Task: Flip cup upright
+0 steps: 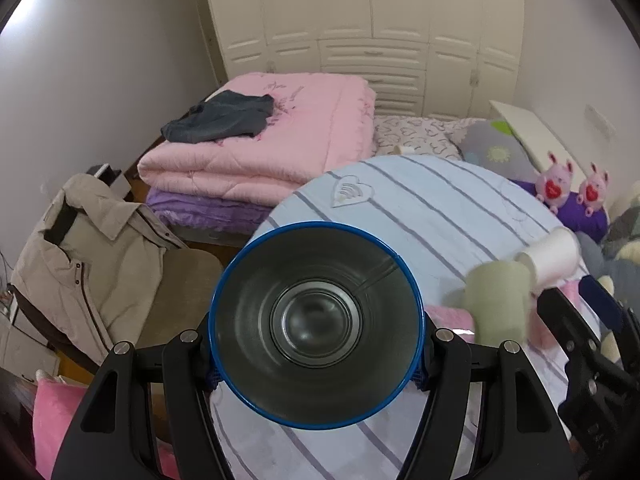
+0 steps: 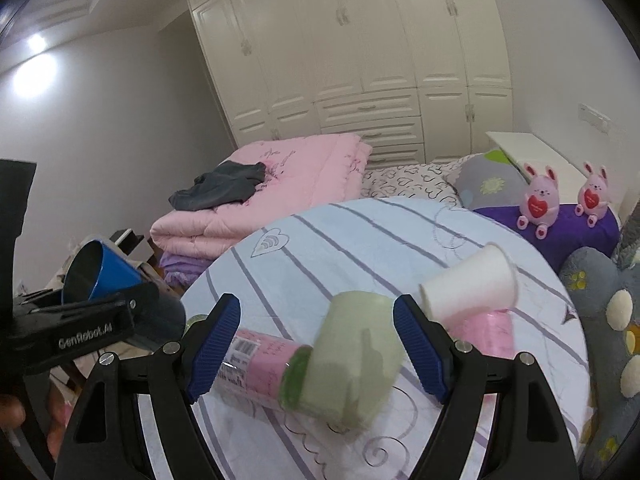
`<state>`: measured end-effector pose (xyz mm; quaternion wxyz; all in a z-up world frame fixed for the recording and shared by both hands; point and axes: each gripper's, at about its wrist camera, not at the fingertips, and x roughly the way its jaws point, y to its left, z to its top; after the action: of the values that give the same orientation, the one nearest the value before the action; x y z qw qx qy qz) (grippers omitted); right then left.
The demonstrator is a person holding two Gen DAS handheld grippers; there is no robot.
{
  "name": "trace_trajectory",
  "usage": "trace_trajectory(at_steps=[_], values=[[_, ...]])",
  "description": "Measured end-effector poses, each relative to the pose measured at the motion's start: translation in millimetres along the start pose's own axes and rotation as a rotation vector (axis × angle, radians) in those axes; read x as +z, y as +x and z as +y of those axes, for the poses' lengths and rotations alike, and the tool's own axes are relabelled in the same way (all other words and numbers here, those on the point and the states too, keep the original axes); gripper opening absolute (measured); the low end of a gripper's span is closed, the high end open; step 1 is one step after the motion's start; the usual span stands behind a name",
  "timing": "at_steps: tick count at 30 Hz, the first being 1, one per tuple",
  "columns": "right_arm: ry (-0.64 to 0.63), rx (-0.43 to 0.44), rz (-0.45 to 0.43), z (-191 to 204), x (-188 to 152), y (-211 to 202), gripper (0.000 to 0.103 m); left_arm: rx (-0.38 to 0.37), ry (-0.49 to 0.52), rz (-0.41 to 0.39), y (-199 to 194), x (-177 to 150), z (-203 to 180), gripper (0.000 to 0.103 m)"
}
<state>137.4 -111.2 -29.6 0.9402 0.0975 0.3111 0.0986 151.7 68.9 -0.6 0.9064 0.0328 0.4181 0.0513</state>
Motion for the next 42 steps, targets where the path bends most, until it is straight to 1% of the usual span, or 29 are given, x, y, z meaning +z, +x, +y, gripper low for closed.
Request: trace_trajectory(at_steps=[3, 6, 10, 15, 17, 20, 22, 23, 26, 30, 32, 34, 37, 41, 42], values=[[0.010, -0.002, -0.012, -8.3, -4.4, -13.2, 0.080, -0.020, 0.019, 0.003, -15.6, -10.3, -11.0, 0.068], [0.002, -0.012, -0.010, -15.1, -9.4, -24.2, 0.080, -0.021, 0.048, 0.015, -29.1, -24.9, -23.7, 0.068], [-0.012, -0.013, -0.004, -22.0, -16.2, -39.1, 0.080, -0.057, 0.096, 0.061, -40.8, -54.4, -43.0, 0.068], [-0.047, -0.032, 0.009, -28.0, -26.6, -55.3, 0.080, -0.097, 0.160, 0.149, -47.1, -90.4, -70.2, 0.068], [-0.051, -0.034, 0.028, -32.1, -29.5, -59.0, 0.080, -0.131, 0.179, 0.197, -46.0, -101.8, -78.9, 0.068], [-0.047, -0.041, 0.062, -39.2, -36.4, -63.5, 0.080, -0.177, 0.192, 0.281, -33.2, -115.5, -92.7, 0.068], [-0.036, -0.032, 0.087, -45.8, -39.3, -64.4, 0.080, -0.178, 0.192, 0.309, -21.1, -119.1, -98.4, 0.068], [-0.029, -0.030, 0.095, -48.8, -41.8, -65.7, 0.080, -0.174, 0.195, 0.314, -13.3, -118.7, -102.5, 0.068], [-0.015, -0.042, 0.113, -58.6, -47.3, -63.1, 0.080, -0.154, 0.200, 0.274, -1.9, -109.2, -112.4, 0.068], [0.012, -0.053, 0.135, -68.5, -49.9, -55.6, 0.080, -0.139, 0.207, 0.259, 16.0, -96.5, -120.7, 0.069], [0.030, -0.047, 0.141, -71.9, -49.4, -52.0, 0.080, -0.143, 0.199, 0.272, 26.3, -94.0, -121.5, 0.075], [0.043, -0.044, 0.161, -73.0, -48.4, -44.3, 0.081, -0.150, 0.200, 0.275, 32.6, -94.2, -120.0, 0.084], [0.055, -0.012, 0.203, -70.0, -50.1, -34.5, 0.081, -0.156, 0.189, 0.281, 37.2, -94.9, -116.5, 0.086], [0.047, 0.026, 0.257, -58.3, -53.7, -22.4, 0.081, -0.173, 0.191, 0.268, 29.9, -96.5, -109.9, 0.088], [0.052, 0.052, 0.274, -55.5, -55.1, -19.2, 0.081, -0.176, 0.192, 0.262, 27.8, -96.7, -107.9, 0.089]])
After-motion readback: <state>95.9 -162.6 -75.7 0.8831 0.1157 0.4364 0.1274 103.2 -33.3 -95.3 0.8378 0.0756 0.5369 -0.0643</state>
